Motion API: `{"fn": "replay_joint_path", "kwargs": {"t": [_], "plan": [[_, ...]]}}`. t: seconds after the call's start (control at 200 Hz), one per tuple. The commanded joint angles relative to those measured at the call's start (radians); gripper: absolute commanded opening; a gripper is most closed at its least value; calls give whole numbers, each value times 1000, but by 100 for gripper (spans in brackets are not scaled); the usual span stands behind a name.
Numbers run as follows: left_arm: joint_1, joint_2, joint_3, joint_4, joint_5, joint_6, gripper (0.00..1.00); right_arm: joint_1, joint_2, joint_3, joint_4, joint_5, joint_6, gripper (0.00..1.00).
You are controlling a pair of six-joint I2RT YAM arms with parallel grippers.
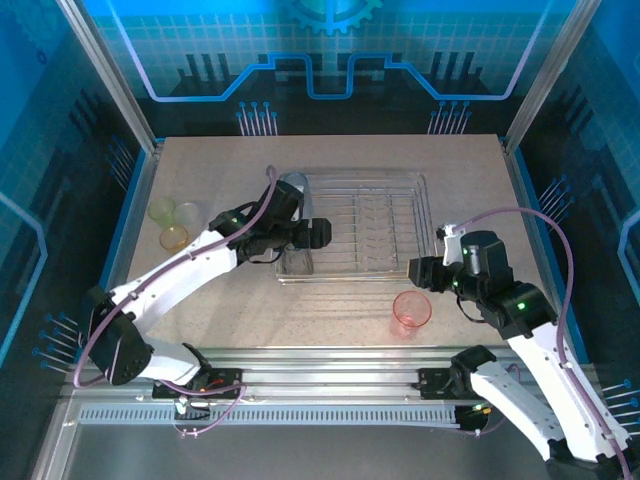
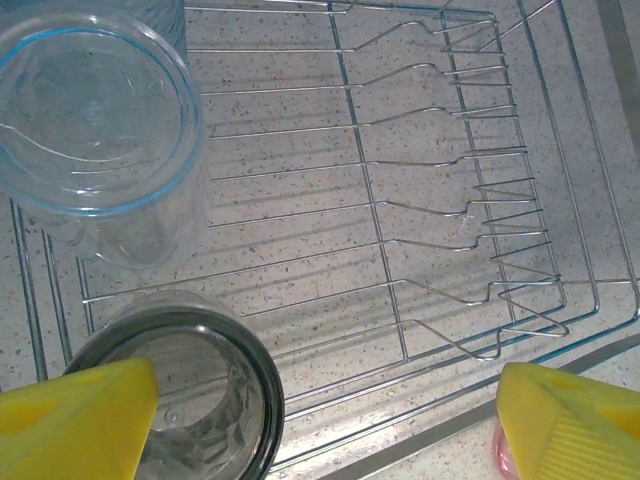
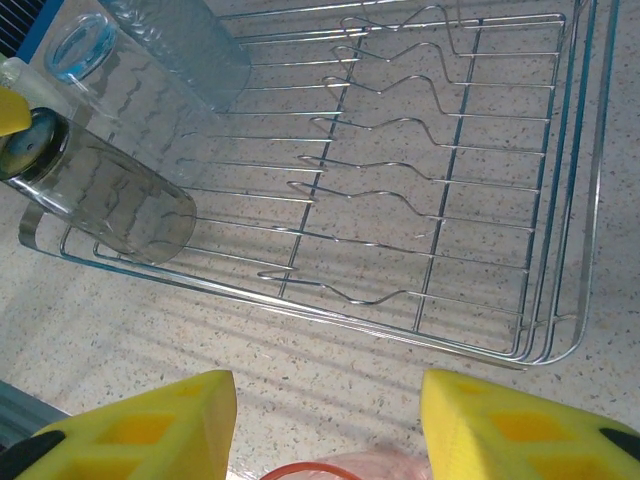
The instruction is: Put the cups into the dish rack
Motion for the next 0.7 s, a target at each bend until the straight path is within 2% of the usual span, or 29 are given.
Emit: {"fn": "replay_joint_path", "kwargs": {"t": [0.0, 0.185, 0.435, 0.695], "plan": [[4, -56, 7, -29, 24, 8, 89, -10, 10, 6, 5, -28, 2, 53], [4, -100, 40, -53, 8, 33, 89, -11, 13, 19, -21, -75, 14, 53], [4, -191, 7, 12, 37, 56, 92, 3, 86, 101, -176, -156, 35, 54], [4, -289, -94, 119, 75, 95, 97, 86, 100, 141, -292, -118, 113, 54]]}}
